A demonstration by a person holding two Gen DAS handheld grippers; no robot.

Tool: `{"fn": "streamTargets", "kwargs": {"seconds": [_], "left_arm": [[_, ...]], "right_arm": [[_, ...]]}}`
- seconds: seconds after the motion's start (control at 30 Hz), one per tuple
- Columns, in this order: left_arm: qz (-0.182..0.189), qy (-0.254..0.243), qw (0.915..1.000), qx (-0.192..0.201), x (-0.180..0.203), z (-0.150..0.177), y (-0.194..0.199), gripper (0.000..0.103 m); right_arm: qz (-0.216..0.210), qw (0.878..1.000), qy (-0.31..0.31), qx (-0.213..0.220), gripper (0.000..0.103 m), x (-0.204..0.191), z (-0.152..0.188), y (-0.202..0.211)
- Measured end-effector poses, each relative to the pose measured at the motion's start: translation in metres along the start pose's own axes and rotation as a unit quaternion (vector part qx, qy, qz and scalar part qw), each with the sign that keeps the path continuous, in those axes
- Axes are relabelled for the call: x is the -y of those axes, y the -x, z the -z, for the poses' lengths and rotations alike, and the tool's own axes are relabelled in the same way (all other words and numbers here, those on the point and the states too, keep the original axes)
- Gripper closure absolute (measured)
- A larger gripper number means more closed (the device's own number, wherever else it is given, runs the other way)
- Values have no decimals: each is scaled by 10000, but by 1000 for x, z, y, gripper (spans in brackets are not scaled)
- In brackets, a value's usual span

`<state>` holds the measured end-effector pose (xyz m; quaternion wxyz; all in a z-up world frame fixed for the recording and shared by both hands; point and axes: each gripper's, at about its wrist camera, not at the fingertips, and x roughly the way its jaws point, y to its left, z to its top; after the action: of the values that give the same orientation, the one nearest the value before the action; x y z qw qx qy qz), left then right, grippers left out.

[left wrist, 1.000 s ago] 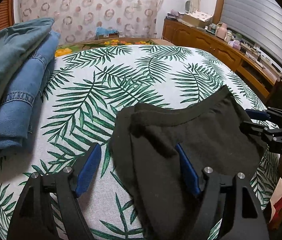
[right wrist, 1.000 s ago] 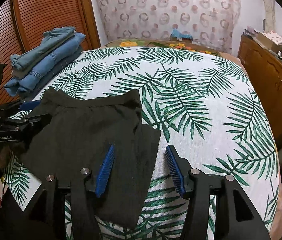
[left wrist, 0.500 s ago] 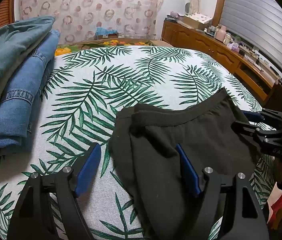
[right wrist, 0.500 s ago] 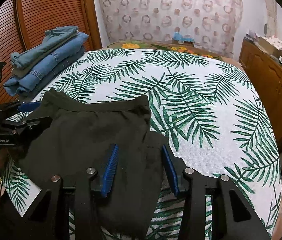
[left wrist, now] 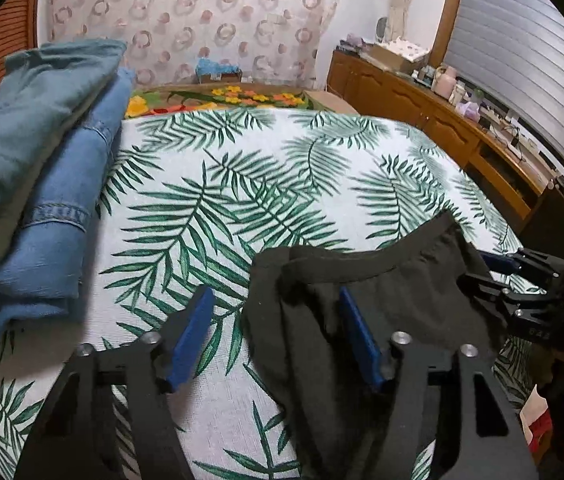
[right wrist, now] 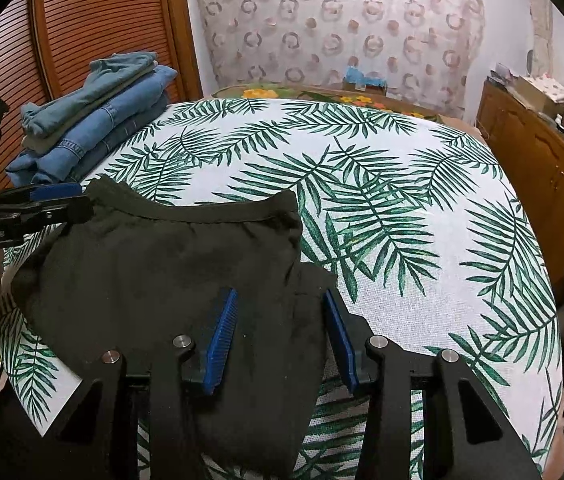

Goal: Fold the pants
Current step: 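Close the left gripper on the folded black garment's edge, then lift the folded black garment with the left gripper and carry it toward the jeans stack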

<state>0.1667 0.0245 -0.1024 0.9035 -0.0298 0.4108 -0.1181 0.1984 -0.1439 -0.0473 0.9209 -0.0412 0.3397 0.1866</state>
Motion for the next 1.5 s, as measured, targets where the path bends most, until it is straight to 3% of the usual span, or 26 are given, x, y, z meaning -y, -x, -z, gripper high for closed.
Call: {"fn": "streamTargets", "kwargs": {"seconds": [0.2,0.3,0.4,0.47,0.57,1.03,1.5], "left_arm": [[-65,-46,9999,-122,-1,4,-12,47],[-131,-106,9998,-88,2,6,-12,48],[-11,-200,9998,-90,4,6,-13,62],[54,-306,9995,-94,8,6,-12,77],[113,-359,9993,-68,12,5,-9,88],[545,-361,9923,1051,26,-17,70,89],[416,-325,9875,1486,0,-55,97,89]], "right_arm": [[-3,10000,-2,4,58,0,0,0],[-38,10000,6,15,67,0,0,1],[-236,9997,102,-9,84,-3,0,2],[-351,9994,17,-43,87,1,-2,2],[-527,9985,-132,-45,92,8,-5,4],[-487,9960,203,716,94,-4,-25,50],[-517,9902,671,1112,94,-18,-73,65]]}}
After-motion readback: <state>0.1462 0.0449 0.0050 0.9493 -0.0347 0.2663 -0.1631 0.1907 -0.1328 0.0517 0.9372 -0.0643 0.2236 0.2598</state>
